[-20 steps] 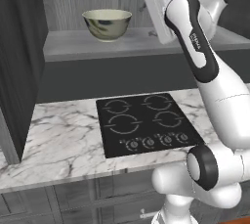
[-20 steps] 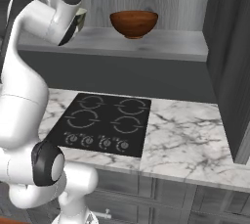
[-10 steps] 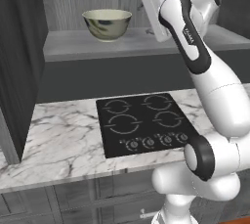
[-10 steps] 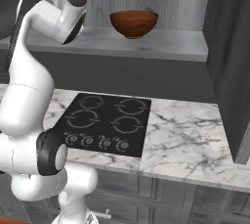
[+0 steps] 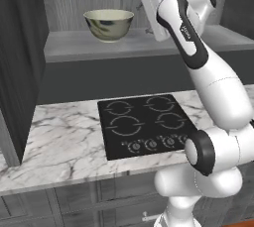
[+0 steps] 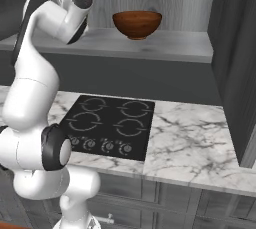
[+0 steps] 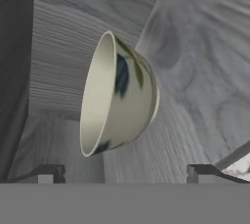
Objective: Move the bowls from the cabinet to the plates on the dining table.
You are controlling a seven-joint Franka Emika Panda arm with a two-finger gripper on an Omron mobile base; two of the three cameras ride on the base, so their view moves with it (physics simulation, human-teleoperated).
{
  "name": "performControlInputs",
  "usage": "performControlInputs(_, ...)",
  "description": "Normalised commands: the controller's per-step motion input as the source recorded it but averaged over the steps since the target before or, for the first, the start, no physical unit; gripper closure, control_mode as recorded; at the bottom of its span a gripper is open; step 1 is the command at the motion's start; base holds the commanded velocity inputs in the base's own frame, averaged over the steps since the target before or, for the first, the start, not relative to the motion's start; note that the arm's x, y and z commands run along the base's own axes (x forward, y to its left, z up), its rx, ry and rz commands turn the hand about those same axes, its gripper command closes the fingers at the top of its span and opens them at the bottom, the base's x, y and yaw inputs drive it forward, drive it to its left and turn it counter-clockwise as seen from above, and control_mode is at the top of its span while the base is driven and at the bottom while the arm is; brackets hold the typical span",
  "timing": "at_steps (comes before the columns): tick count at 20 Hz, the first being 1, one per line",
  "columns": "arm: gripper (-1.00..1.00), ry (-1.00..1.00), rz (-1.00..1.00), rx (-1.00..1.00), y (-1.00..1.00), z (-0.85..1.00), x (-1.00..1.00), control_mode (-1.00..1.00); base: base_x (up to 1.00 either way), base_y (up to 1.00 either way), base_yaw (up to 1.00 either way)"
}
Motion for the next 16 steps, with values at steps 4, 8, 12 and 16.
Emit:
performControlInputs(4,-1.0,0.01,0.0,0.0,0.01,0.0,0.32,-1.0,0.0,0.0,0.0)
performControlInputs(8,-1.0,0.02,0.0,0.0,0.03,-0.01,0.32,-1.0,0.0,0.0,0.0)
performControlInputs(12,-1.0,0.03,0.0,0.0,0.08,-0.02,0.18,-1.0,0.0,0.0,0.0)
performControlInputs(16,-1.0,0.01,0.0,0.0,0.15,-0.06,0.13,-1.0,0.0,0.0,0.0)
